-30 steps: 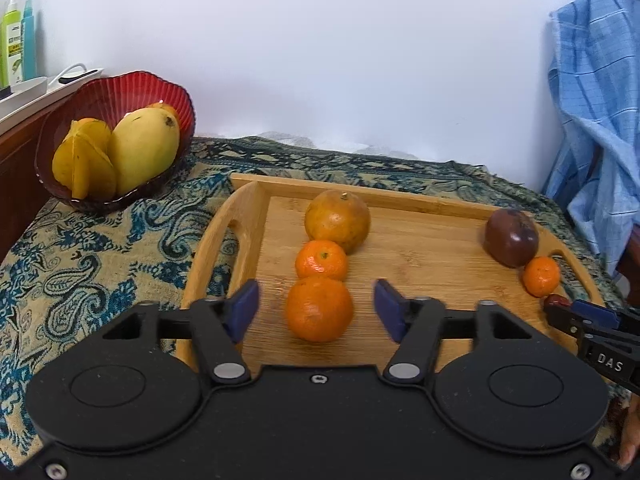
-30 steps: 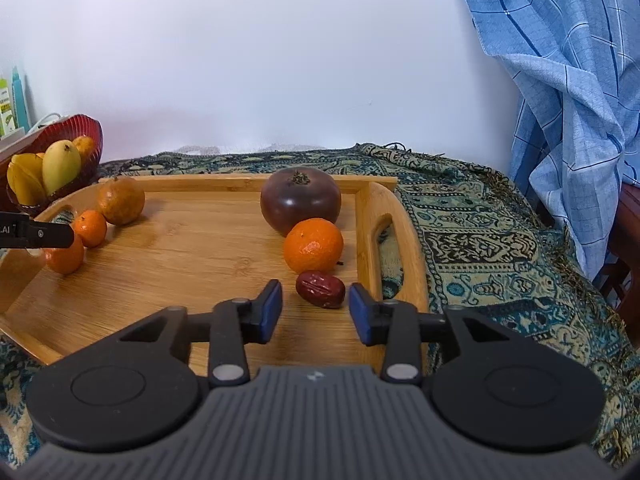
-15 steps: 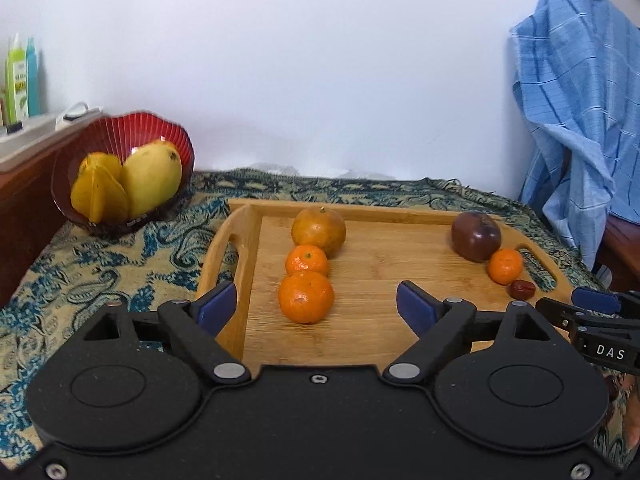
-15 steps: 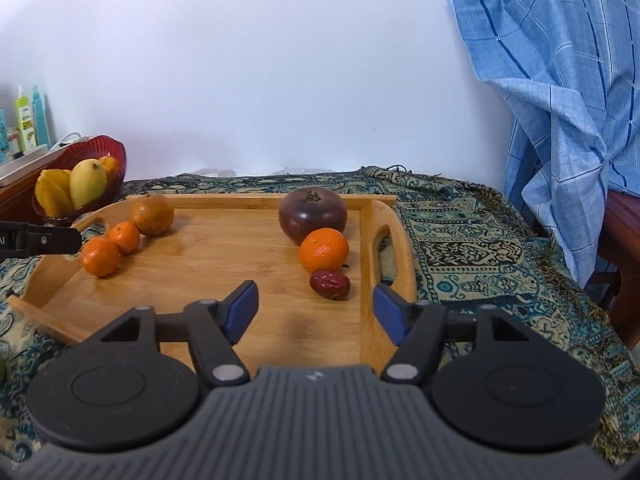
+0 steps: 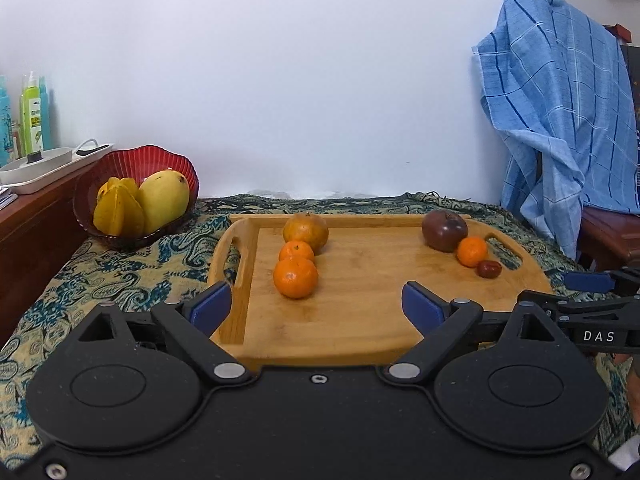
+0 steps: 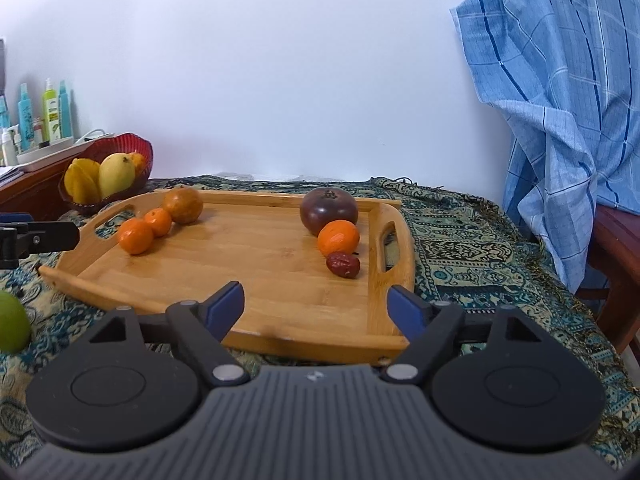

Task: Organize fruits
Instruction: 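Grasp the green apple with the left tool while the right tool grasps a red jujube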

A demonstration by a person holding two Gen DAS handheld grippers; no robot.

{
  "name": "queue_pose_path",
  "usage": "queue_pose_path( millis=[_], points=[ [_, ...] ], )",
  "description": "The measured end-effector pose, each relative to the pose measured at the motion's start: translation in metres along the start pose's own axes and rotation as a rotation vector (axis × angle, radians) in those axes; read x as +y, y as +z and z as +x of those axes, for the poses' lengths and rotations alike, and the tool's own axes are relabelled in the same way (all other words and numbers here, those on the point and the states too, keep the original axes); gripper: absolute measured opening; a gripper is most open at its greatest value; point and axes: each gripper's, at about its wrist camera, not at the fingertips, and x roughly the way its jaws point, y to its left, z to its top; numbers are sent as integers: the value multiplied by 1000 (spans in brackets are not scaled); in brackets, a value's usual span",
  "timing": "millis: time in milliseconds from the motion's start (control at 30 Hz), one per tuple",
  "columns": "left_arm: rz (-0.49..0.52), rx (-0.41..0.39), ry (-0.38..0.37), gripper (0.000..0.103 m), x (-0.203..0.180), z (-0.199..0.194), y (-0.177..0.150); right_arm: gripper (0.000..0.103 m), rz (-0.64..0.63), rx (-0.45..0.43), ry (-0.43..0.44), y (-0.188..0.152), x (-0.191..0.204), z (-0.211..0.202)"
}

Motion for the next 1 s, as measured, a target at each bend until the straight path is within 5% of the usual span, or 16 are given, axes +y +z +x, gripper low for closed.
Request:
queue_pose_path(
  millis=[1000],
  points=[
    [-81, 66, 144, 95, 42, -42, -63, 88, 10, 97, -142, -38, -14, -33]
  ],
)
